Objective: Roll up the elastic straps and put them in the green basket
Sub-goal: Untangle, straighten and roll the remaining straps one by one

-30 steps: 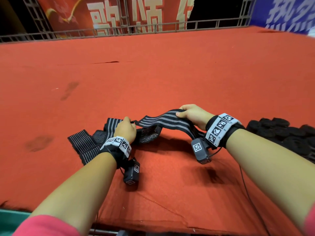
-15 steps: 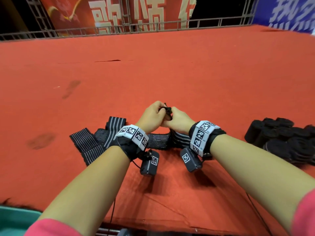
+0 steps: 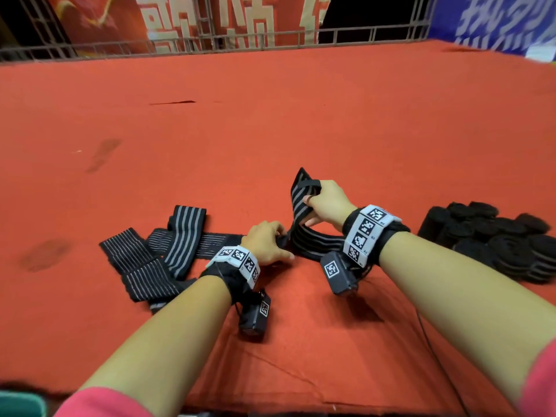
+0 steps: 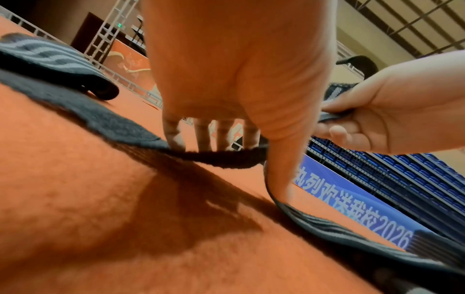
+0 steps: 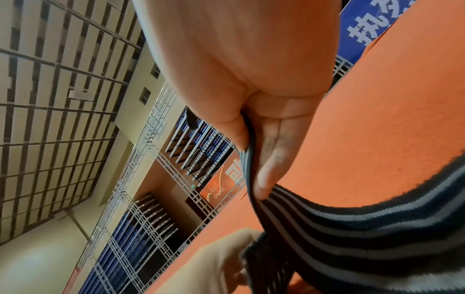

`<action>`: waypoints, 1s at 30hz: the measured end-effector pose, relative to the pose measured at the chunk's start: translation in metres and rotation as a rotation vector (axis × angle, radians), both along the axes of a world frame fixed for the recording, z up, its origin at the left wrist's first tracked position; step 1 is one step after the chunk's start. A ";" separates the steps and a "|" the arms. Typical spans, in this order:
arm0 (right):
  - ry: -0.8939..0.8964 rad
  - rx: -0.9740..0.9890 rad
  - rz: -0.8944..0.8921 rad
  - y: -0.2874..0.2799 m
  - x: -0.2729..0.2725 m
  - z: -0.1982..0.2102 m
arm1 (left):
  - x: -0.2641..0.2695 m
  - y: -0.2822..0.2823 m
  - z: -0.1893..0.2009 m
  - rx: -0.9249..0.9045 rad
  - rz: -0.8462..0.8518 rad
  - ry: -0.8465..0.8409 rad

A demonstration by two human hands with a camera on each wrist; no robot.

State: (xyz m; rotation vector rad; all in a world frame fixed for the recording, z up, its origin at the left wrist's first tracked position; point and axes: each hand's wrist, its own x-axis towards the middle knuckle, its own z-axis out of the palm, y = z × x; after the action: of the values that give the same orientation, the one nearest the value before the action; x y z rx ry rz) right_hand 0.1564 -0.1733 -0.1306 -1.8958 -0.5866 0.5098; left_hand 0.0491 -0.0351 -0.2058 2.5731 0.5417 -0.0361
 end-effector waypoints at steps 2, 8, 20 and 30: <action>-0.035 -0.022 -0.008 -0.003 0.005 -0.002 | 0.003 0.001 -0.002 0.066 0.018 -0.057; -0.073 -0.051 -0.056 -0.015 0.018 -0.010 | -0.001 0.025 0.006 0.153 0.155 -0.143; -0.025 0.041 -0.019 -0.017 0.023 -0.008 | -0.013 0.072 0.028 -0.022 0.622 -0.331; 0.066 0.060 0.141 -0.021 0.000 0.011 | 0.016 -0.014 0.088 -0.234 -0.102 -0.427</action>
State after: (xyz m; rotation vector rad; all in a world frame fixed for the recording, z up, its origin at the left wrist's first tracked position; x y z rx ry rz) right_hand 0.1563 -0.1938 -0.1195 -1.7826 -0.6872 0.6366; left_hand 0.0647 -0.0488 -0.1173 2.2827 0.2285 0.3834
